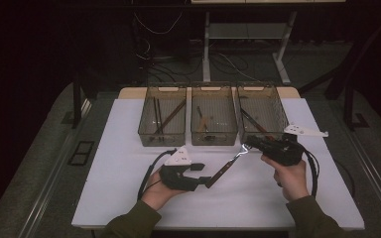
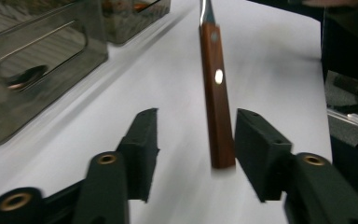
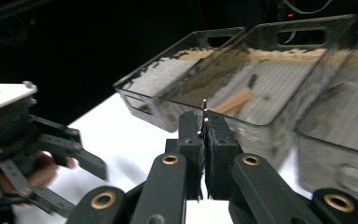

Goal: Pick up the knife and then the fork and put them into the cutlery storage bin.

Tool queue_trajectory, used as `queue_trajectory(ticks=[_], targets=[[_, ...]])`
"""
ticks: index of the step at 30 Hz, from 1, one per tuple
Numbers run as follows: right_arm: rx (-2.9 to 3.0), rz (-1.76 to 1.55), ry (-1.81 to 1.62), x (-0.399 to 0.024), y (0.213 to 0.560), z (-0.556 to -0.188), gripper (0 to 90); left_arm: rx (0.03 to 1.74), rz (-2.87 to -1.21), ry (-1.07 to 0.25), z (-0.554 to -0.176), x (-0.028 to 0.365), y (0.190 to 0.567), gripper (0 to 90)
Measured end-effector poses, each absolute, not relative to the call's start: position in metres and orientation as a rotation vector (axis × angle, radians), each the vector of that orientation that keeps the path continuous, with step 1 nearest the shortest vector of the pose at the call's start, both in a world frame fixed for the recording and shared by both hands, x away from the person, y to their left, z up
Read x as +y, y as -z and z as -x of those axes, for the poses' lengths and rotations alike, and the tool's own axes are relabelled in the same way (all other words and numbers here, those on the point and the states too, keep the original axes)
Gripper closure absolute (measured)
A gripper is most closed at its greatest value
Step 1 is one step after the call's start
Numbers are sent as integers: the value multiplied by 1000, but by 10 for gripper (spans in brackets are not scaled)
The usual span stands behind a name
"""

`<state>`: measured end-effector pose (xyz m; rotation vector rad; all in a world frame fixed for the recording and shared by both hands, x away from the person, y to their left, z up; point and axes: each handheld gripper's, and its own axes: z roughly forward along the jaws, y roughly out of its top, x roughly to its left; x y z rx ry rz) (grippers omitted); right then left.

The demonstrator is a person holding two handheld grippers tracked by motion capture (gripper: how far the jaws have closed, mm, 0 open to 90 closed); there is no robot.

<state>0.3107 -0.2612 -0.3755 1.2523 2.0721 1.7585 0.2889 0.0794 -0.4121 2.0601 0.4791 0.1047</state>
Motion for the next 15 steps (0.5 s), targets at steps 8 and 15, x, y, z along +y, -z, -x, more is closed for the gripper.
queue_trajectory(ticks=[8, 15], targets=[[2064, -1256, -1658, -275, 371, -311, 867, 509, -2049, -119, -284, 119, 421, 334], [2071, -1264, -1620, -282, 368, -313, 867, 548, -2022, -151, -276, 143, 427, 224]])
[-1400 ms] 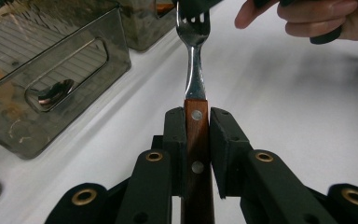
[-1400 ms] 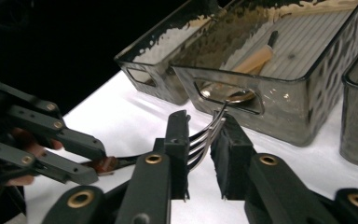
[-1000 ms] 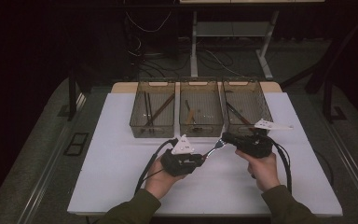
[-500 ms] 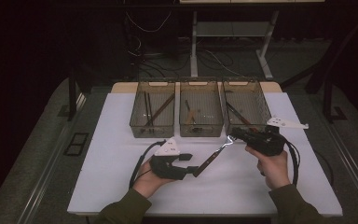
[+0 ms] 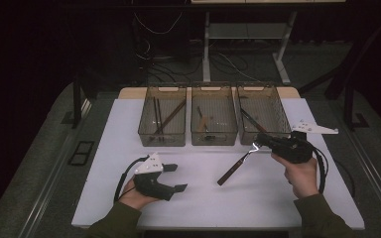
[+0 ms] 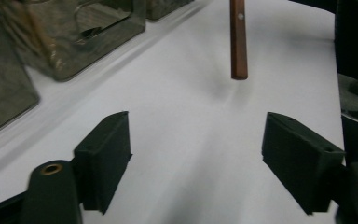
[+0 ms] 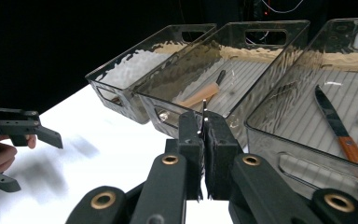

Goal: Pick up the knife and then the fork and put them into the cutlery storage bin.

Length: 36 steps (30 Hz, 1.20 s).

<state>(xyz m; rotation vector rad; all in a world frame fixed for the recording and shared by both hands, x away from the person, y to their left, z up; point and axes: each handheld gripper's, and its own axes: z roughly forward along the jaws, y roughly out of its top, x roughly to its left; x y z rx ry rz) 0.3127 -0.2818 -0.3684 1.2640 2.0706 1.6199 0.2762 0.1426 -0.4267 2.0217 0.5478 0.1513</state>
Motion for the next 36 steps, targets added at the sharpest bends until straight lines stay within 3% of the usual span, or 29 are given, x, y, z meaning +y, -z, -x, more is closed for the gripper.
queue_trajectory(ticks=[11, 36], targets=[[2067, -1262, -1569, -294, 356, -322, 867, 613, -1983, -198, -269, 162, 435, 4], [1824, -1353, -1436, -356, 279, -396, 867, 610, -2025, -158, -268, 158, 436, 0]])
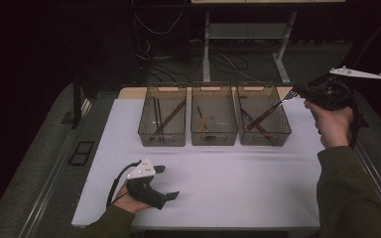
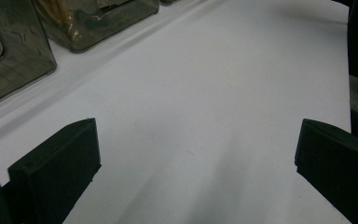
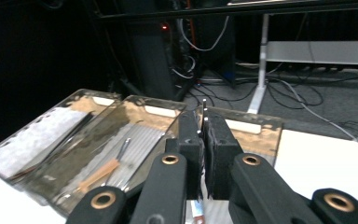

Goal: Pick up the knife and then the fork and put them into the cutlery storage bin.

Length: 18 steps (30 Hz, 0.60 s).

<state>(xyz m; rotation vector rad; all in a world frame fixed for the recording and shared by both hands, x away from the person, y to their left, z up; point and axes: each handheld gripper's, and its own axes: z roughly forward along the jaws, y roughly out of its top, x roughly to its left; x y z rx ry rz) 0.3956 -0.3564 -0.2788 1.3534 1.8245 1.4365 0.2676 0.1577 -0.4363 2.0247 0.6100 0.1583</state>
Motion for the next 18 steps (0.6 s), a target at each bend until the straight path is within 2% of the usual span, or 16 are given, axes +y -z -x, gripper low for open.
queue_trajectory(ticks=[6, 18], targets=[[1821, -1396, -1350, -361, 283, -416, 866, 607, -2030, -152, -268, 156, 437, 0], [1909, -1515, -1232, -354, 335, -445, 866, 592, -2042, -148, -268, 154, 438, 0]])
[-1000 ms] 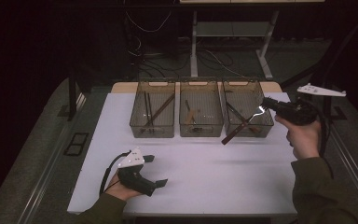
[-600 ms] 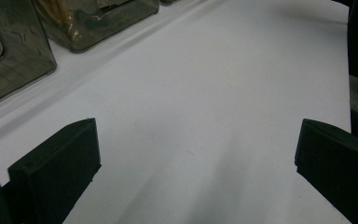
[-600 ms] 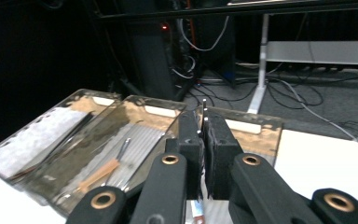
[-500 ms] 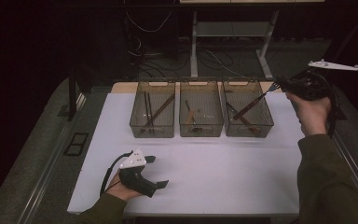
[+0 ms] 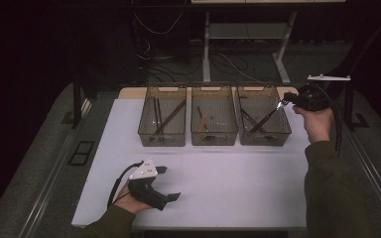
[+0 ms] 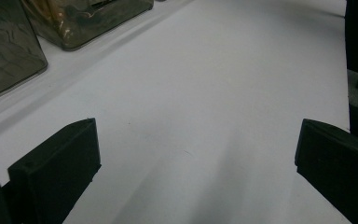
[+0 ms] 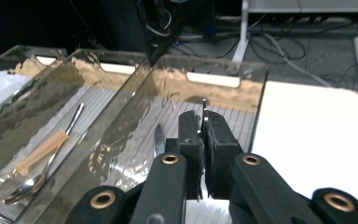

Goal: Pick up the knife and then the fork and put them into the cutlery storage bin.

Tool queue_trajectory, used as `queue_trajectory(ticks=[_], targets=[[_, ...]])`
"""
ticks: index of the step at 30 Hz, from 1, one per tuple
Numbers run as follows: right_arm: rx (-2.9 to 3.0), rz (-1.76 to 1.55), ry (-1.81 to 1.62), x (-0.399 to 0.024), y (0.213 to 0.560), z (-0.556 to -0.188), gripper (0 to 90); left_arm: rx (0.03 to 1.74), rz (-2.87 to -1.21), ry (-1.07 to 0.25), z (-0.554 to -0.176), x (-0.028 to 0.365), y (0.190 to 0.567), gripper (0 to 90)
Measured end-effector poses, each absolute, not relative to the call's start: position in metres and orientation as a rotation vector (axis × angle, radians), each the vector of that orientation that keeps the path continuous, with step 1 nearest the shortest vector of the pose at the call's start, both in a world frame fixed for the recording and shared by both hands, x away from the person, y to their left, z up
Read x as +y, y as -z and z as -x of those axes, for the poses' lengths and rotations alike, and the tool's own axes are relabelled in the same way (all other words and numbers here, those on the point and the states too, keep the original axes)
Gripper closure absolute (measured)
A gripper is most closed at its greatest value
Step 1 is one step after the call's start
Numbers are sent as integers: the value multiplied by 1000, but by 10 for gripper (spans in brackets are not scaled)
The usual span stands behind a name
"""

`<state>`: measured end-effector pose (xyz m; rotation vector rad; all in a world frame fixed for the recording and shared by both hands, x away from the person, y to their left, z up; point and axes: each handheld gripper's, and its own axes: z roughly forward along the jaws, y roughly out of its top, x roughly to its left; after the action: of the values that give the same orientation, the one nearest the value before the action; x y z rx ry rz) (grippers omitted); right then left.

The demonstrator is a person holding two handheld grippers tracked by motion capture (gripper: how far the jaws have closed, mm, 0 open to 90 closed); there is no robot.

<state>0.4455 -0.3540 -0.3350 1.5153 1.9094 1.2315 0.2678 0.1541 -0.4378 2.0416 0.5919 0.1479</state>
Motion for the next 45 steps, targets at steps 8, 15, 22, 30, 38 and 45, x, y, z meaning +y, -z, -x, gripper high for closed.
queue_trajectory(ticks=[8, 15, 22, 30, 38, 45], targets=[[1960, -1549, -1243, -346, 354, -456, 865, 588, -2045, -145, -268, 152, 439, 0], [1967, -1580, -1151, -349, 367, -467, 812, 586, -2054, -143, -268, 151, 440, 0], [1982, -1570, -1018, -350, 379, -474, 769, 587, -2051, -136, -268, 149, 440, 0], [1948, -1580, -1033, -354, 375, -472, 464, 583, -2053, -136, -268, 149, 440, 0], [1938, -1529, -1115, -357, 369, -458, 360, 581, -2058, -142, -268, 149, 440, 0], [1947, -1458, -1187, -352, 366, -432, 278, 578, -2070, -157, -270, 153, 438, 0]])
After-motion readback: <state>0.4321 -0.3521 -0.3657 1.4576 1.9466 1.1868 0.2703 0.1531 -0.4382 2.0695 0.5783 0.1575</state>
